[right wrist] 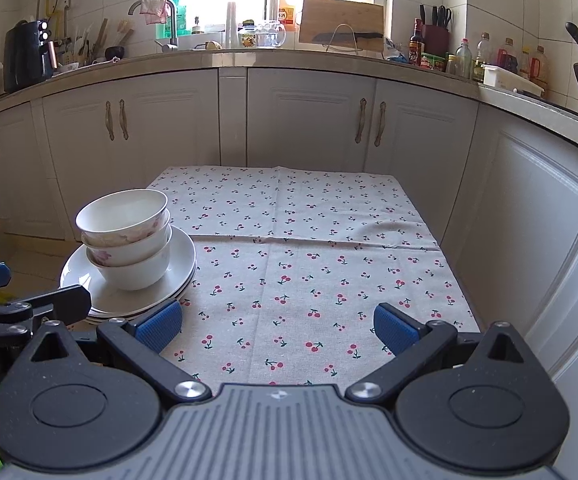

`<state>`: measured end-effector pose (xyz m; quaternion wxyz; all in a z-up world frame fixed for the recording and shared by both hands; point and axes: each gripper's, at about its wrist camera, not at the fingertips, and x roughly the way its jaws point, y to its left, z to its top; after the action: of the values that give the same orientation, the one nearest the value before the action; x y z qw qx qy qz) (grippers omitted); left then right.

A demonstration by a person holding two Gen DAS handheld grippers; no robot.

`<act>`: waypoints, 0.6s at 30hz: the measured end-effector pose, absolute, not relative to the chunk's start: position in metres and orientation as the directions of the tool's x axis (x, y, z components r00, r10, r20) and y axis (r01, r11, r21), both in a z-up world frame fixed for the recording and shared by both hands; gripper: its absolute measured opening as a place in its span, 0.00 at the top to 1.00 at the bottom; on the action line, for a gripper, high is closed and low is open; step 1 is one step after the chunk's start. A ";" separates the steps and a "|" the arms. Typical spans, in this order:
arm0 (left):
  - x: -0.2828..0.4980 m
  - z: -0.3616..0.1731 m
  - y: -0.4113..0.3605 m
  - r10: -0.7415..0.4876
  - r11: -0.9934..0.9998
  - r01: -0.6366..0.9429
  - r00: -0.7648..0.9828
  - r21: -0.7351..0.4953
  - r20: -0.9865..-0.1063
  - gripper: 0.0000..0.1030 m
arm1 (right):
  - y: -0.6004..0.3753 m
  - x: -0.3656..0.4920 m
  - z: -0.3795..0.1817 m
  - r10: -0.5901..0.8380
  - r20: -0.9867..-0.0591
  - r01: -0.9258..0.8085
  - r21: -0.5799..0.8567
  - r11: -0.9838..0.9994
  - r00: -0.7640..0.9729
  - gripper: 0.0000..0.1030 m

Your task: Organize plates and bowls

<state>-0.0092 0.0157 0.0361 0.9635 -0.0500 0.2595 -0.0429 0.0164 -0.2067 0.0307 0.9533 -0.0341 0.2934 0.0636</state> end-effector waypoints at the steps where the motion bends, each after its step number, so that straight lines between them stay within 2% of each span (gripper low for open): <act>1: -0.009 0.036 0.016 -0.109 0.991 0.057 0.862 -0.119 -0.496 0.01 | -0.207 0.016 0.031 0.100 -0.563 -0.141 -0.028 0.990 0.820 0.00; 18: -0.009 0.034 0.015 -0.108 0.991 0.054 0.859 -0.120 -0.500 0.01 | -0.206 0.016 0.031 0.089 -0.561 -0.130 -0.035 0.991 0.823 0.00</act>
<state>-0.0085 0.0146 0.0344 0.9628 -0.0508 0.2621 -0.0421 0.0161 -0.2057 0.0309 0.9541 -0.0357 0.2919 0.0573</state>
